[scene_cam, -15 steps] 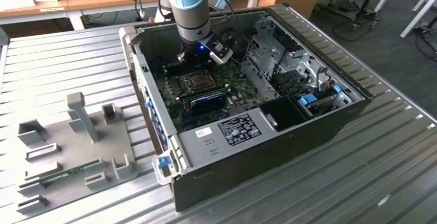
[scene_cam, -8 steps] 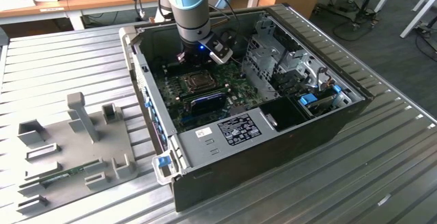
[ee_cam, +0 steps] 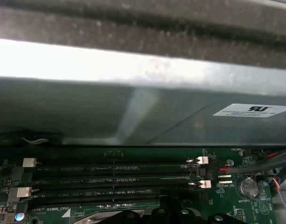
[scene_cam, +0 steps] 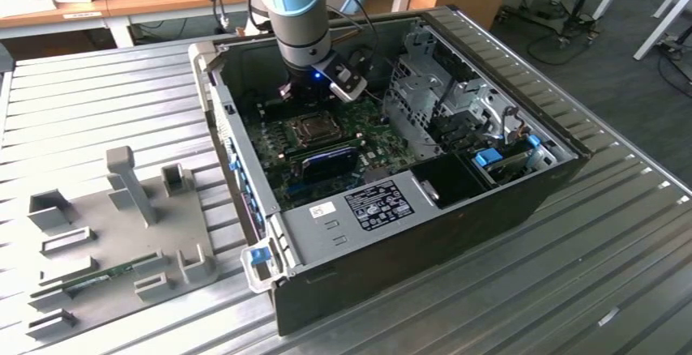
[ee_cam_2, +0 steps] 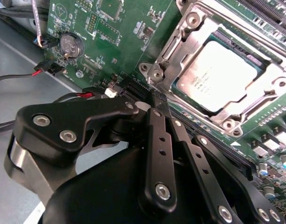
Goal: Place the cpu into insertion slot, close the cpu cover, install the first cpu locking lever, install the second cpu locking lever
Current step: 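Install the first cpu locking lever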
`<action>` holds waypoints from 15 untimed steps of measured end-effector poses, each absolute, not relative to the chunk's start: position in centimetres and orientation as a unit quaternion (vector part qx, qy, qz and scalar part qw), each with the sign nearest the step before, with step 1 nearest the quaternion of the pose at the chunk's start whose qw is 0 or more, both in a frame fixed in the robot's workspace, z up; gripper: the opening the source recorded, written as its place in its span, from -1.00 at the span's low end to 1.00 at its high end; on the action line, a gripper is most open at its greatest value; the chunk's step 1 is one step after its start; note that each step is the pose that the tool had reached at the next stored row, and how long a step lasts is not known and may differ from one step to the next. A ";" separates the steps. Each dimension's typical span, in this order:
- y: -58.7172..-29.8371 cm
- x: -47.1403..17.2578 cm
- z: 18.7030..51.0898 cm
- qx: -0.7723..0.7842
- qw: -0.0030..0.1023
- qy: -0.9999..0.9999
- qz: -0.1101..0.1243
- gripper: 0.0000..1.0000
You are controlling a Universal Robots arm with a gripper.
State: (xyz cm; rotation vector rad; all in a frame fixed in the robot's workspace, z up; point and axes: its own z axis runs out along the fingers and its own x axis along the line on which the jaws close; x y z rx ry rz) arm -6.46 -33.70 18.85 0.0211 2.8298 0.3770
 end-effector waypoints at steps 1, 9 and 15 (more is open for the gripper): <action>-33.7 -6.5 18.8 0.007 0.144 0.981 0.131 -0.79; -33.7 -6.7 18.6 0.006 0.153 0.979 0.132 -0.79; -33.7 -6.7 18.6 0.006 0.156 0.979 0.132 -0.79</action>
